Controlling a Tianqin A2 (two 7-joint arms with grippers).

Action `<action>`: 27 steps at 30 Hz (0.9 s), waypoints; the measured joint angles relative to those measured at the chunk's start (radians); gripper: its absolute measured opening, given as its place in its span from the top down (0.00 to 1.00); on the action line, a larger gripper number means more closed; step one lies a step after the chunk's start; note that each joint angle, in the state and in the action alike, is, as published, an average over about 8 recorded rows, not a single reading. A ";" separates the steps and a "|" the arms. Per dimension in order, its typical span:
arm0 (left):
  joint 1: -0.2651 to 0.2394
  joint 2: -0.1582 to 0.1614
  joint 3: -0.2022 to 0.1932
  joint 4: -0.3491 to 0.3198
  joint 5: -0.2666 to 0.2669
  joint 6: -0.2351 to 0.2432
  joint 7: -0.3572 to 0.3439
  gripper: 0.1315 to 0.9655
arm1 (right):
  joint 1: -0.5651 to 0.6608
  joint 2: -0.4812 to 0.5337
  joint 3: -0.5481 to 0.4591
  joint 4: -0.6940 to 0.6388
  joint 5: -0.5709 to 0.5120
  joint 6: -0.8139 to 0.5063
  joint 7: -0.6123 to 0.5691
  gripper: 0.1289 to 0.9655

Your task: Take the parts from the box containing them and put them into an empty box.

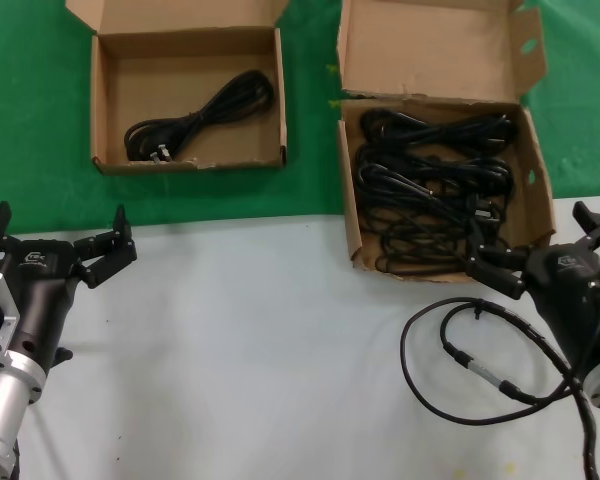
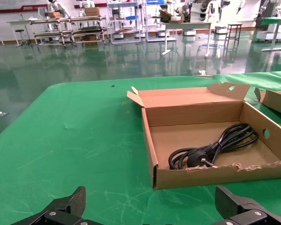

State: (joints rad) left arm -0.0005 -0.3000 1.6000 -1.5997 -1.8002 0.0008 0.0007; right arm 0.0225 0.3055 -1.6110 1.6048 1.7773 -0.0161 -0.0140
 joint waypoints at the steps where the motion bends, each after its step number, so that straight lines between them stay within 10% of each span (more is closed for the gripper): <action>1: 0.000 0.000 0.000 0.000 0.000 0.000 0.000 0.00 | 0.000 0.000 0.000 0.000 0.000 0.000 0.000 0.00; 27: 0.000 0.000 0.000 0.000 0.000 0.000 0.000 0.00 | 0.000 0.000 0.000 0.000 0.000 0.000 0.000 0.00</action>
State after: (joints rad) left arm -0.0005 -0.3000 1.6000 -1.5997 -1.8002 0.0008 0.0007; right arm 0.0225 0.3055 -1.6110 1.6048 1.7773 -0.0161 -0.0140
